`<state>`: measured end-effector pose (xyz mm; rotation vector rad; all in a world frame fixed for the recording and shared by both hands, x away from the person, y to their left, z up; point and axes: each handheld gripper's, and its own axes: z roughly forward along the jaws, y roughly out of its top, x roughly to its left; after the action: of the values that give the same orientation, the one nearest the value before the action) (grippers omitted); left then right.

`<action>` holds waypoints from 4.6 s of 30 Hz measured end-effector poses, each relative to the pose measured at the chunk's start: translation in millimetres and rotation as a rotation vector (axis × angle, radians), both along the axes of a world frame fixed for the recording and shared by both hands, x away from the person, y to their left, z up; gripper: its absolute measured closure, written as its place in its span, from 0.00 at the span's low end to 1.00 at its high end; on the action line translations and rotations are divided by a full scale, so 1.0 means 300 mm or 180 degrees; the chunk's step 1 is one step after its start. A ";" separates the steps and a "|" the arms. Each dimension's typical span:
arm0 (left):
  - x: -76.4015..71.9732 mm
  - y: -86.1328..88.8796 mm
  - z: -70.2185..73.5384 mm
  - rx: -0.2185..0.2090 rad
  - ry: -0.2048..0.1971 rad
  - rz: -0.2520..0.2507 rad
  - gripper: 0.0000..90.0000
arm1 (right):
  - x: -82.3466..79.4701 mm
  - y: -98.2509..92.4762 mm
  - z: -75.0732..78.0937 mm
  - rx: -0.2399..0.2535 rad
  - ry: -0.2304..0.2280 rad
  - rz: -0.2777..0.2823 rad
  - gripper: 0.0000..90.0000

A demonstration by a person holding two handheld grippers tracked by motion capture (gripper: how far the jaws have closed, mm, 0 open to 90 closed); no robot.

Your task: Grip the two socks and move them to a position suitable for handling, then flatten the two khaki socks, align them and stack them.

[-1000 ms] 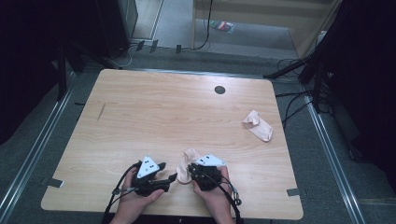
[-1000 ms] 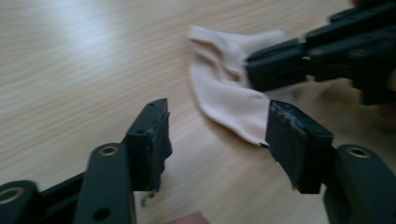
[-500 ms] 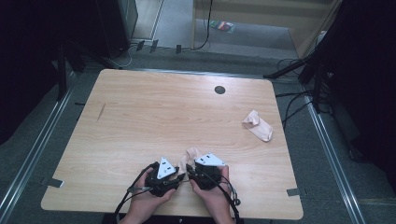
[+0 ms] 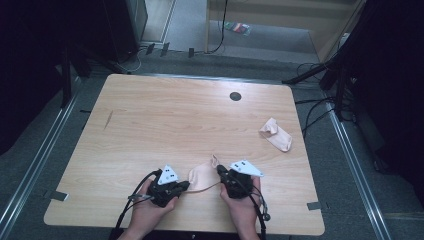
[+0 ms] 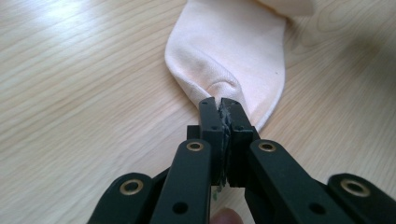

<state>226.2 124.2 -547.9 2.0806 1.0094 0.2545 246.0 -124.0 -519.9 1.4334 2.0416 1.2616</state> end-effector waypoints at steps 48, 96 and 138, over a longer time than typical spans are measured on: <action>0.064 0.193 -0.011 -0.0140 0.0012 0.0012 0.85 | 0.005 0.040 -0.094 -0.0334 0.0321 0.0227 0.98; 0.122 0.548 -0.009 -0.0690 -0.0696 0.1419 0.37 | 0.583 -0.408 -0.058 -0.0608 0.0541 -0.1779 0.44; 0.127 0.541 -0.009 -0.0643 -0.0684 0.1437 0.41 | 0.443 0.253 0.073 -0.0456 -0.0025 0.0381 0.91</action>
<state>264.4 286.5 -550.5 1.5889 1.3029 0.5666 379.0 -48.2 -498.1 1.2571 2.1927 1.1376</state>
